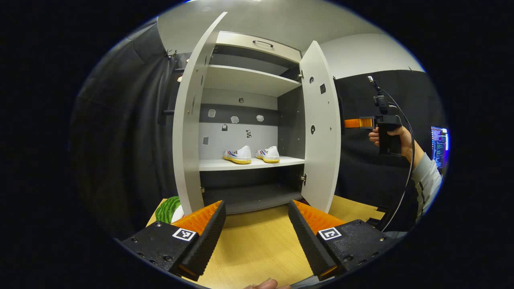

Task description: Grab one shoe with the right hand and put it into the shoe cabinet, grab the other shoe with the left hand and put it into the shoe cabinet; then close the right door with the right hand and the left door with the left hand.

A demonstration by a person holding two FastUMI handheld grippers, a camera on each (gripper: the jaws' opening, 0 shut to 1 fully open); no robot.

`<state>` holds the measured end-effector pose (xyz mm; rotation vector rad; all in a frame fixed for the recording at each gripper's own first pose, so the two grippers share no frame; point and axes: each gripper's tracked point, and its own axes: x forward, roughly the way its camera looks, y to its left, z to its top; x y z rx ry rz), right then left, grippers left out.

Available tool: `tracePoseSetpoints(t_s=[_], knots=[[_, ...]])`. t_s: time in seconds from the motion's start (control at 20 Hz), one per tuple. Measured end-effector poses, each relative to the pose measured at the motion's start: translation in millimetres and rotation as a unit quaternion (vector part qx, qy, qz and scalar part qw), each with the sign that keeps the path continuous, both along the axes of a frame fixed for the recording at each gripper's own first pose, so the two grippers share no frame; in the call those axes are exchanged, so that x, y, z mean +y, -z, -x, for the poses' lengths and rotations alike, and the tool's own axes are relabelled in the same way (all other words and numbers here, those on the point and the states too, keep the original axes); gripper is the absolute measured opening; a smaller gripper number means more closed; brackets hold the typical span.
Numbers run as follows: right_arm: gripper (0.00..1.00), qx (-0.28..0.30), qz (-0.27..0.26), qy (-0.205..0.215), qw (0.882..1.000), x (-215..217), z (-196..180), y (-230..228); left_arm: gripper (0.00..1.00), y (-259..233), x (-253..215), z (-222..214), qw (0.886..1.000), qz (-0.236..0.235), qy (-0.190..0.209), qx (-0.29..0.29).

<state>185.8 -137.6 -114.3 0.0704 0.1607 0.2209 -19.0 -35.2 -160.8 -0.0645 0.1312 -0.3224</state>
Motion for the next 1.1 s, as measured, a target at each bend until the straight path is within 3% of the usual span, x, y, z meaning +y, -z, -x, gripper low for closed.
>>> tracePoseSetpoints(t_s=[0.3, 0.8, 0.95, 1.1], knots=[[0.93, -0.009, -0.001, -0.007, 1.000, 34, -4, -2, 0.95, 4, 23, 0, 1.000, 0.002, -0.022, 0.003], [0.92, -0.016, 0.041, -0.076, 0.996, 128, 8, 26, 0.95, 7, 50, 3, 0.999, 0.002, -0.042, 0.009], [0.93, -0.027, 0.041, -0.051, 0.998, 133, 10, 22, 0.95, 5, 62, 6, 0.999, 0.010, -0.042, 0.015], [0.93, -0.016, 0.005, -0.037, 0.999, 142, 22, 23, 0.95, -11, 88, 2, 0.998, 0.011, -0.059, 0.003]])
